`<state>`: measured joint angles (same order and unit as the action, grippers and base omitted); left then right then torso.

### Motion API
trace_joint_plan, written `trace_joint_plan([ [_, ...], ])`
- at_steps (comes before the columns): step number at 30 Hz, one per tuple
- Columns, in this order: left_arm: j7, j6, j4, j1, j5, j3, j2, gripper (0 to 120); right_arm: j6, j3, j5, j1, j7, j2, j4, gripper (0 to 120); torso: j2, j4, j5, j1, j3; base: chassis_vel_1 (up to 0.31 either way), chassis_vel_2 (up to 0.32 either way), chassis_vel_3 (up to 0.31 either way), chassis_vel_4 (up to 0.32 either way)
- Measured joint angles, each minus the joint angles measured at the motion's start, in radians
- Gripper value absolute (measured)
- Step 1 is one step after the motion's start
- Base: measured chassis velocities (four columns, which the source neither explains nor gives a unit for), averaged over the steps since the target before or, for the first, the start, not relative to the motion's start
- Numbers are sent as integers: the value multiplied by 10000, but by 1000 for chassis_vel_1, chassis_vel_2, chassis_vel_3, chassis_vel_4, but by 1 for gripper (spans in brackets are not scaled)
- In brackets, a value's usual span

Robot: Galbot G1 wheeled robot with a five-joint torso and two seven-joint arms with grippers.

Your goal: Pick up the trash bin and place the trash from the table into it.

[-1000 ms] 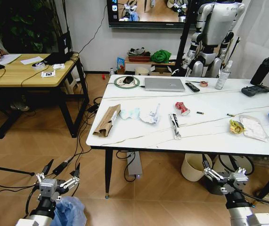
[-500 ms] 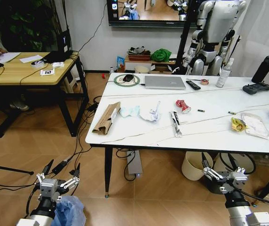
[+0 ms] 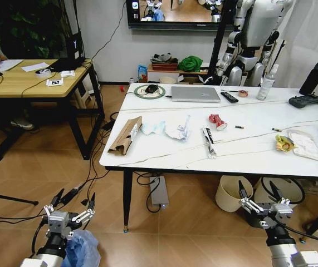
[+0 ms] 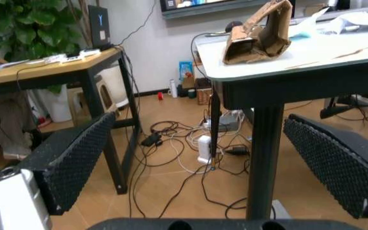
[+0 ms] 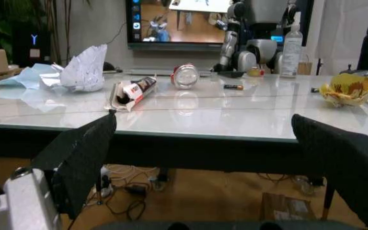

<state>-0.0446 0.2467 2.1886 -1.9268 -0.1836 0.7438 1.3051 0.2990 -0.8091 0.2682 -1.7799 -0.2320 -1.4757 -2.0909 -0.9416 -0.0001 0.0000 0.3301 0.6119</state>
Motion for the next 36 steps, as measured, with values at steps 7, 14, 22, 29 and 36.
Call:
trace_joint_plan([
  [7,16,5,23,-27,-2,2,17,100,0,19,-10,17,-10,-12,-13,100,387,0,0,-165,-222,0,0,0,0],
  [14,22,6,21,-65,30,-12,57,100,8,44,-22,50,-14,-31,28,100,724,0,0,-314,-410,0,0,0,0],
  [22,24,8,18,-76,38,-15,68,100,20,65,-28,89,-29,-46,102,100,1085,0,0,-472,-615,0,0,0,0],
  [29,27,7,-22,-50,34,-11,84,100,22,75,-28,156,-41,-37,147,100,1398,1,0,-603,-796,0,0,0,0],
  [36,32,4,-79,-43,38,-26,119,100,22,81,-28,176,-57,-42,186,100,1713,1,0,-735,-979,0,0,0,0],
])
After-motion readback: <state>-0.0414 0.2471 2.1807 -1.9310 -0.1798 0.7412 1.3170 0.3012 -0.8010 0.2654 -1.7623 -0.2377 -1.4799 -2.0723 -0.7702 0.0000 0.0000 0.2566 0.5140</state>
